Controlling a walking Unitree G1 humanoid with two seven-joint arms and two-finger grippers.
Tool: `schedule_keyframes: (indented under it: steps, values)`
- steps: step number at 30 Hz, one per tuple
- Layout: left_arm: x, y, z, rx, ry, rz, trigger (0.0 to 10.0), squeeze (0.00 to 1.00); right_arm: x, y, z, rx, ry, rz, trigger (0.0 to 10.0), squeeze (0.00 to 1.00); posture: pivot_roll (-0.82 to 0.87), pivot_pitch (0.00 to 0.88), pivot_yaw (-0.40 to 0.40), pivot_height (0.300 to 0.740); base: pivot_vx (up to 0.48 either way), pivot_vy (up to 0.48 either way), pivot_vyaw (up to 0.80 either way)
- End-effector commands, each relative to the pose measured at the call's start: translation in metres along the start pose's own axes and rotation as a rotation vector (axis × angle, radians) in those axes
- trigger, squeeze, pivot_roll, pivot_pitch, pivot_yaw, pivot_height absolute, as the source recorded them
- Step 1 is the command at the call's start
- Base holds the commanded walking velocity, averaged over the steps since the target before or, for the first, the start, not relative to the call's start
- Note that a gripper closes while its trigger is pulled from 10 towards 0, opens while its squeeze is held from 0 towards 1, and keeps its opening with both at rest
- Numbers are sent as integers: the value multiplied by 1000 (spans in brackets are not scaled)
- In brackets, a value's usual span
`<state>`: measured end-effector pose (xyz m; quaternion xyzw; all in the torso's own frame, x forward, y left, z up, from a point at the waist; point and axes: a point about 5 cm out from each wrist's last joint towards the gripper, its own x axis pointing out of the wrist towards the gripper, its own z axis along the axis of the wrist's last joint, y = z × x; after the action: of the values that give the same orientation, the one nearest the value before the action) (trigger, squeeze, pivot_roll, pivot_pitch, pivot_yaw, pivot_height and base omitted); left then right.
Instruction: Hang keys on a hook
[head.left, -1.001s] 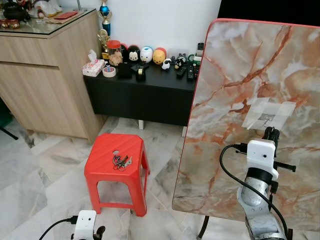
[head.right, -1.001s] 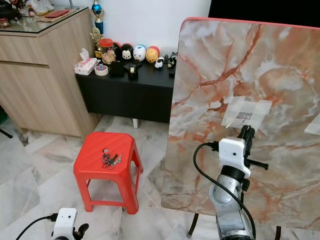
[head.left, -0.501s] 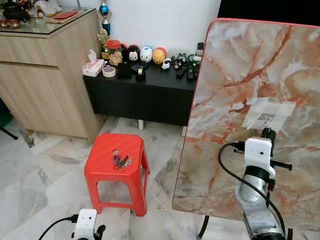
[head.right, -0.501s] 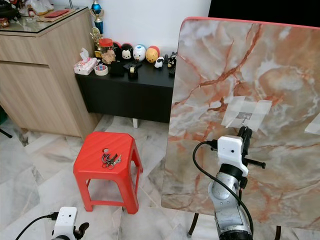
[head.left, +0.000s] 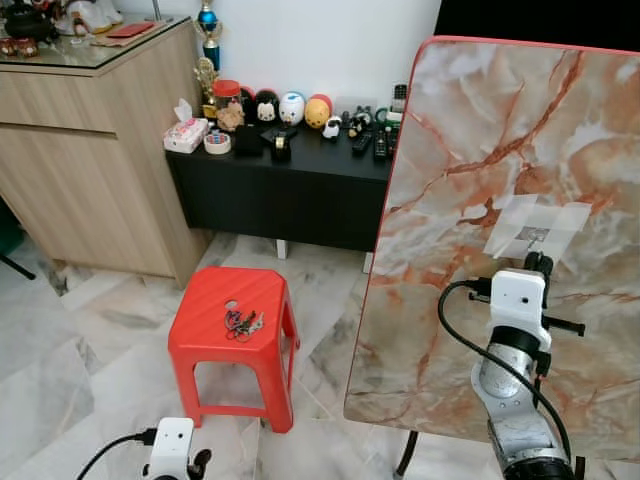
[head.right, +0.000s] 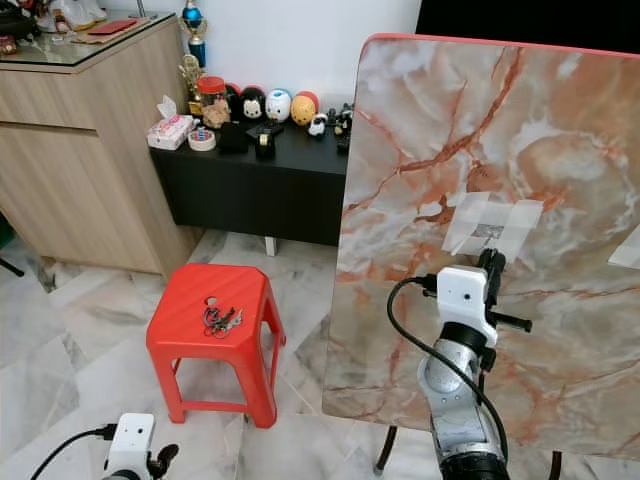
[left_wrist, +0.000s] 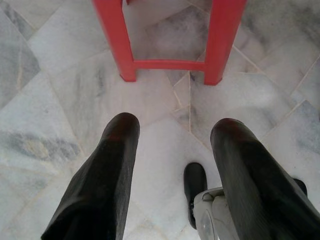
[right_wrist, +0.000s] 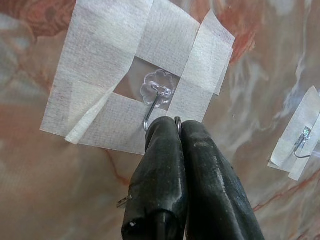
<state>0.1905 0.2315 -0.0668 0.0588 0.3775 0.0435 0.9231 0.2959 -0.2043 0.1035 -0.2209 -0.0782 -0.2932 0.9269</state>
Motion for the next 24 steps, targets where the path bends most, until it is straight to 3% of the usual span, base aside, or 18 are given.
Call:
schedule_keyframes:
  steps: [1, 24]
  values:
    - [-1, 0, -3, 14, 13, -1, 10000, 0, 6, -1, 4, 11, -7, -14, 10000, 0, 65, 0, -52, 740, 0, 0, 0]
    - [0, 0, -2, 6, 15, 4, 10000, 0, 6, 11, 5, -30, -13, 74, 10000, 0, 65, 0, -54, 740, 0, 0, 0]
